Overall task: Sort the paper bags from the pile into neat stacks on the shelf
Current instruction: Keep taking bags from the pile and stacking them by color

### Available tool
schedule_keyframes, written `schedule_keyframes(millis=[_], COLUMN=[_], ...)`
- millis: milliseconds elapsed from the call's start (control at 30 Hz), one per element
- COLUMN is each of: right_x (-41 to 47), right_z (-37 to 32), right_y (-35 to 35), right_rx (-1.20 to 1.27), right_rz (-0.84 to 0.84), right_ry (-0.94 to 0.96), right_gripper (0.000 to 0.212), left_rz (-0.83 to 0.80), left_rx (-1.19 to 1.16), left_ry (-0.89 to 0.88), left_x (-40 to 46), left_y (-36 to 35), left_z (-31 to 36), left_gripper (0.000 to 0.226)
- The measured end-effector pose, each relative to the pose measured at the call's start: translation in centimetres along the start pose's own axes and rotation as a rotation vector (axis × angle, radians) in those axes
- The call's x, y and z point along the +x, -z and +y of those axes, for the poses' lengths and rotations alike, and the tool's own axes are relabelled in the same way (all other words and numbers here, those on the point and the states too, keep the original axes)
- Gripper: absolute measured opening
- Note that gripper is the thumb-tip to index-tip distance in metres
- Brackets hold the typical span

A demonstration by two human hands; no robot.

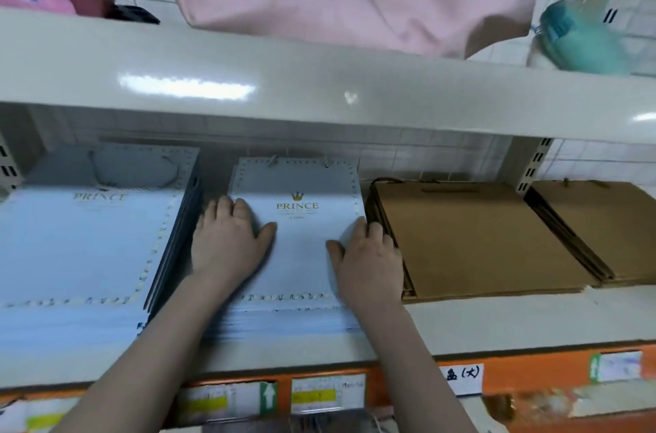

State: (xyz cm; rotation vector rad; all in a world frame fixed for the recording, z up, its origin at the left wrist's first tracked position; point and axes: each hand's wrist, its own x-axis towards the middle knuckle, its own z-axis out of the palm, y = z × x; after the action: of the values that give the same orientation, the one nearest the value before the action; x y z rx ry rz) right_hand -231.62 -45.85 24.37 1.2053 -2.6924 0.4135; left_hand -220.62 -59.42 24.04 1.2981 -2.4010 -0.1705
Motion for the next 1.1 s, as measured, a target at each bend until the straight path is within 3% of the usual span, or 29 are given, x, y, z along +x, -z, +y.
schedule_keyframes(millis=[167,333,500,867,1100], right_x=[-1.9,-3.9,-5.9,-10.9,-16.0], right_z=[0.5,0.3,-1.5,-12.0,-22.7], right_y=[0.9,0.0,-1.6,-2.7,-3.7], right_rx=[0.010,0.072,0.156,0.259,0.271], right_rz=[0.073,0.253,0.319,0.273,0.280], right_ry=[0.002,0.061,0.163,0.412,0.519], right_gripper=[0.063,0.060,0.053,0.055,0.056], left_rz=[0.109,0.182,0.244,0.355,0.385], left_rx=[0.084,0.092,0.149,0.224,0.247], left_ry=[-0.041,-0.066,0.021,0.294,0.406], left_x=[-1.4,-4.9,-9.6,-16.9,-22.5], left_y=[1.1,1.9,2.9,8.3,13.3], left_z=[0.7,0.4,-2.9,-14.2,-24.5], left_gripper=[0.074,0.075,0.062,0.059,0.056])
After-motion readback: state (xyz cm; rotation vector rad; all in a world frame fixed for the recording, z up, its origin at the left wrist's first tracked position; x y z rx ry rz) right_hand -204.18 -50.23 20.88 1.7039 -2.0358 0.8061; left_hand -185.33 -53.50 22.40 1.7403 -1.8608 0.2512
